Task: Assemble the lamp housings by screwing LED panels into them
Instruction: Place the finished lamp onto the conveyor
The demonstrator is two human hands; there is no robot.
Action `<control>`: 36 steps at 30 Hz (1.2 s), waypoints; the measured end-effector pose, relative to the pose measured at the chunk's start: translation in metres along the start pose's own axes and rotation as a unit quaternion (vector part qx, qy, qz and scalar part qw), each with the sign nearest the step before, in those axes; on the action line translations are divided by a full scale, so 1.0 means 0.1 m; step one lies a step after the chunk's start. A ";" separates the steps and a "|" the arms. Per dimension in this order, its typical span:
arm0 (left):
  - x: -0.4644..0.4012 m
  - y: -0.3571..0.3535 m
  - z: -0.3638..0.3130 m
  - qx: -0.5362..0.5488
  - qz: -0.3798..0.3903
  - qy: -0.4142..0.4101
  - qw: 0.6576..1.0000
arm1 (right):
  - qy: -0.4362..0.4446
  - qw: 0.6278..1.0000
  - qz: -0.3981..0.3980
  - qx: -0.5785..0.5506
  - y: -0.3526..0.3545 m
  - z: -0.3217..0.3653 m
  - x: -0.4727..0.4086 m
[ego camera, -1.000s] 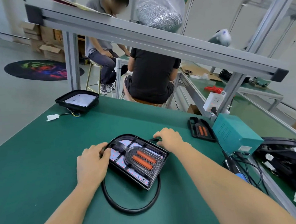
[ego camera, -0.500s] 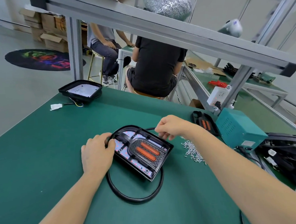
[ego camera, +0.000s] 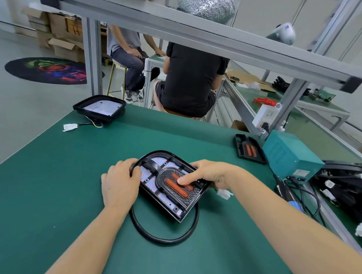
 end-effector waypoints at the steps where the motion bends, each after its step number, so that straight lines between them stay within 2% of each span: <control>1: 0.00 0.00 0.00 0.001 0.001 0.002 1.000 | 0.005 1.000 -0.016 -0.022 -0.04 -0.03 0.01; 7: 0.05 0.06 -0.06 0.055 0.002 0.019 0.998 | 0.083 0.974 -0.169 -0.129 -0.27 -0.23 0.17; 10: 0.12 0.06 -0.07 0.046 0.020 0.015 0.999 | 0.116 0.955 -0.226 -0.153 -0.36 -0.30 0.28; 12: 0.15 0.10 -0.06 0.006 0.037 0.022 0.999 | 0.115 0.943 -0.259 -0.175 -0.40 -0.35 0.31; 16: 0.22 0.14 -0.03 -0.165 0.106 0.043 0.980 | 0.110 0.929 -0.295 -0.198 -0.46 -0.38 0.33; 18: 0.24 0.14 -0.05 -0.162 0.102 0.045 0.981 | 0.112 0.922 -0.310 -0.205 -0.49 -0.36 0.34; 19: 0.24 0.13 -0.05 -0.116 0.088 0.055 0.988 | 0.113 0.917 -0.320 -0.210 -0.51 -0.35 0.36; 21: 0.23 0.09 -0.06 0.098 0.064 0.100 0.988 | 0.118 0.904 -0.347 -0.221 -0.53 -0.34 0.39; 23: 0.28 0.02 -0.16 0.347 0.069 0.149 0.923 | 0.124 0.885 -0.371 -0.252 -0.56 -0.33 0.43; 25: 0.35 -0.09 -0.31 0.484 0.117 0.167 0.851 | 0.139 0.861 -0.396 -0.287 -0.55 -0.34 0.50; 26: 0.39 -0.14 -0.37 0.523 0.146 0.167 0.823 | 0.148 0.850 -0.404 -0.304 -0.55 -0.34 0.54; 31: 0.51 -0.36 -0.73 0.608 0.278 0.142 0.730 | 0.174 0.805 -0.438 -0.360 -0.50 -0.42 0.81; 32: 0.54 -0.40 -0.82 0.611 0.285 0.133 0.726 | 0.173 0.800 -0.448 -0.361 -0.49 -0.45 0.88; 36: 0.61 -0.63 -1.19 0.570 0.274 0.099 0.769 | 0.172 0.784 -0.476 -0.358 -0.41 -0.58 1.17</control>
Point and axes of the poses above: each hand's wrist, its own x-axis away from the middle knuckle, its own y-axis out of the back of the hand, z = x × y, the point moved 3 cm from there along -x, towards the middle knuckle, and after that the axes turned 14 degrees about x, right-handed, at the moved point
